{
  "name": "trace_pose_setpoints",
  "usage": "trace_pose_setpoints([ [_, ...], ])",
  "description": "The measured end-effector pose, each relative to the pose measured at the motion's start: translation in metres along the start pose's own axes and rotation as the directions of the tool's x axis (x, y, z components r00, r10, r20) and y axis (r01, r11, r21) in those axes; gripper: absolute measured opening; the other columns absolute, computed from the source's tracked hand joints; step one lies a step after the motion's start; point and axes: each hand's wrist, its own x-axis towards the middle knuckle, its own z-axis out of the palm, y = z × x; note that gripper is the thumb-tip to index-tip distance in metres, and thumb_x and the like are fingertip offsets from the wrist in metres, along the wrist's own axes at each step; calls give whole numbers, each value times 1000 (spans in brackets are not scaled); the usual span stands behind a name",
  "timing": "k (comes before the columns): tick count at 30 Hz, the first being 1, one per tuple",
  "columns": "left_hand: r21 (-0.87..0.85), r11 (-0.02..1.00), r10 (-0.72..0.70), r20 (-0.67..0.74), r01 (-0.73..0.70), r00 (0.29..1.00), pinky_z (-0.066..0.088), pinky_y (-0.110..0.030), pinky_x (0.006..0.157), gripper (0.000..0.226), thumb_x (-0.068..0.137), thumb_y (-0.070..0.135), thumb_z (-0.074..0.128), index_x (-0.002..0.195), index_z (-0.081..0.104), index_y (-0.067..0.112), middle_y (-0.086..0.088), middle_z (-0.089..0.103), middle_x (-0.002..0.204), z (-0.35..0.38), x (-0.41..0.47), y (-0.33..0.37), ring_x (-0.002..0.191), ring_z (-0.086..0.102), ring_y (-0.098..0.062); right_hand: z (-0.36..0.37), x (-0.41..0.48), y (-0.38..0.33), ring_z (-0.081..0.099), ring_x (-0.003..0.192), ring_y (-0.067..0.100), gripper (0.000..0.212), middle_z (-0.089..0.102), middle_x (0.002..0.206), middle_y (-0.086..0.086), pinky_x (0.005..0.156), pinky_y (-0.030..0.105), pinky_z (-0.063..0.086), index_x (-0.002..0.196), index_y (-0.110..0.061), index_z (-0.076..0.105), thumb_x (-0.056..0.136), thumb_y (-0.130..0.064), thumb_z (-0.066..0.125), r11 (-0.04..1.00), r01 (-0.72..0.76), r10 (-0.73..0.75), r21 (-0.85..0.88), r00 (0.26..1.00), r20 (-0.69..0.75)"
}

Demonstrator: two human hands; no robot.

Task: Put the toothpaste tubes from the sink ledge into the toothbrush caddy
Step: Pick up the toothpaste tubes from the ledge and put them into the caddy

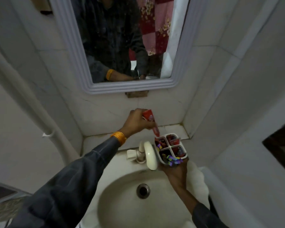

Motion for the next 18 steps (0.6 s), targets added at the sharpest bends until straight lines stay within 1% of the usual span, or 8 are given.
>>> trace_pose_setpoints([
  [3, 45, 996, 72, 81, -76, 994, 50, -14, 54, 24, 69, 30, 85, 79, 73, 12, 1, 74, 72, 37, -4, 30, 60, 67, -7, 5, -6, -16, 75, 108, 3, 92, 69, 130, 14, 93, 25, 62, 141, 2, 49, 62, 24, 89, 997, -21, 24, 79, 999, -40],
  [6, 261, 955, 105, 143, -139, 984, 47, -26, 63, 29, 71, 38, 78, 79, 73, 11, -7, 75, 79, 75, -2, 40, 72, 69, -22, 4, 3, 3, 64, 111, -19, 94, 63, 126, -6, 90, -2, 48, 139, -9, 49, 62, 5, 99, 1000, -21, 21, -1, 996, -87],
  [8, 359, 919, 89, 210, -161, 974, 51, -30, 72, 25, 78, 34, 74, 86, 75, 10, -11, 76, 88, 94, -2, 38, 83, 69, -28, 7, 8, 15, 58, 131, -6, 104, 56, 134, -11, 93, -10, 34, 142, -25, 45, 60, -61, 97, 991, -88, 84, -105, 996, -43],
  [10, 440, 876, 77, 276, -197, 958, 50, -32, 80, 22, 84, 29, 71, 94, 75, 9, -12, 75, 98, 107, -2, 36, 92, 67, -30, 8, 18, 61, 50, 139, -5, 112, 52, 141, -18, 100, -9, 27, 144, -33, 43, 54, -91, 78, 978, -107, 90, -177, 991, -97],
  [12, 488, 841, 86, 307, -235, 948, 48, -32, 81, 19, 83, 23, 73, 97, 76, 11, -11, 75, 102, 113, -2, 35, 96, 66, -30, 7, 14, 51, 53, 137, -2, 114, 52, 141, -27, 105, -2, 34, 148, -30, 45, 54, -85, 82, 979, -99, 86, -177, 993, -80],
  [14, 510, 823, 88, 319, -249, 944, 50, -33, 80, 16, 80, 20, 74, 94, 76, 12, -11, 75, 99, 113, -1, 37, 93, 66, -30, 6, 10, 30, 62, 131, 11, 110, 60, 138, -20, 105, 13, 47, 144, -25, 50, 55, -73, 91, 984, -105, 99, -144, 994, -49],
  [17, 499, 830, 106, 298, -250, 949, 41, -24, 70, 10, 82, 20, 70, 84, 77, 13, -8, 77, 90, 106, 1, 37, 84, 68, -27, 7, 9, 22, 62, 132, 14, 111, 61, 136, -14, 104, 5, 44, 146, -22, 49, 57, -70, 93, 973, -110, 97, -203, 993, -71],
  [18, 494, 834, 116, 280, -246, 953, 39, -22, 69, 10, 83, 20, 69, 84, 78, 14, -6, 77, 89, 102, 2, 37, 83, 69, -26, 6, 9, 22, 62, 131, 9, 112, 63, 138, -10, 104, 5, 45, 147, -17, 49, 55, -57, 99, 974, -104, 84, -199, 991, -107],
])
